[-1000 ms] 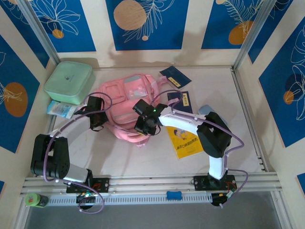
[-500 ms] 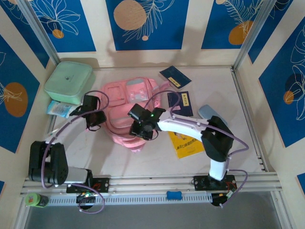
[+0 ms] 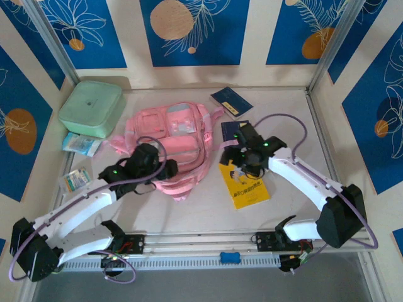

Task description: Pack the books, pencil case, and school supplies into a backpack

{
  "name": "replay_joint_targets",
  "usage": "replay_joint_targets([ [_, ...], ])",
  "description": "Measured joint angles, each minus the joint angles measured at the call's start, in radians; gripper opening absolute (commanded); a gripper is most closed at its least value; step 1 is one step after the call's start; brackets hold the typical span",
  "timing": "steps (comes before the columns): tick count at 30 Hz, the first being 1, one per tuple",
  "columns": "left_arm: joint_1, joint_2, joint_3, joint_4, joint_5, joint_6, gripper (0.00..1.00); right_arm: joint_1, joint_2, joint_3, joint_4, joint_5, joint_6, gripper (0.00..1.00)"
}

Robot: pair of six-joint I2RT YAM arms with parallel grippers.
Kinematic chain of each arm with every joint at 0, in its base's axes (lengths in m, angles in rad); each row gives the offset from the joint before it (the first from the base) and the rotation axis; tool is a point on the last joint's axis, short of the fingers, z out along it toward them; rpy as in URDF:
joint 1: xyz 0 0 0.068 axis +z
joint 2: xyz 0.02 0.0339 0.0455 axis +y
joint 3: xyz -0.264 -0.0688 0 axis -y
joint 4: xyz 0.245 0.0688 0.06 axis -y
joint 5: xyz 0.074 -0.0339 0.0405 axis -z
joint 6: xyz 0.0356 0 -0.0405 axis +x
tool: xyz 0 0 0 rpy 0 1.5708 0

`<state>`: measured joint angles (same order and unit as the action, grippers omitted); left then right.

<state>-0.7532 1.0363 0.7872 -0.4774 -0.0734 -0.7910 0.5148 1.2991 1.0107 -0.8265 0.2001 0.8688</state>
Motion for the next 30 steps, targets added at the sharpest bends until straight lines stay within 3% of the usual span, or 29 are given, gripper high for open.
replay_joint_targets([
  [5, -0.241, 0.163, 0.016, 0.133, -0.069, -0.132, 0.72, -0.231, -0.047, -0.098, -0.004, -0.077, -0.099, 0.99],
  [8, -0.332, 0.296, 0.05, 0.22, -0.1, -0.193, 0.74, -0.345, -0.044, -0.129, 0.026, -0.132, -0.143, 0.99],
  [12, -0.39, 0.448, 0.109, 0.322, -0.112, -0.257, 0.76, -0.439, -0.023, -0.191, 0.087, -0.195, -0.167, 0.99],
  [17, -0.422, 0.575, 0.165, 0.396, -0.123, -0.319, 0.77, -0.447, 0.025, -0.239, 0.14, -0.22, -0.171, 0.99],
  [24, -0.421, 0.621, 0.171, 0.416, -0.149, -0.361, 0.76, -0.449, 0.06, -0.293, 0.213, -0.258, -0.165, 0.99],
  [30, -0.395, 0.637, 0.151, 0.447, -0.143, -0.387, 0.72, -0.368, 0.048, -0.34, 0.218, -0.299, -0.124, 0.99],
])
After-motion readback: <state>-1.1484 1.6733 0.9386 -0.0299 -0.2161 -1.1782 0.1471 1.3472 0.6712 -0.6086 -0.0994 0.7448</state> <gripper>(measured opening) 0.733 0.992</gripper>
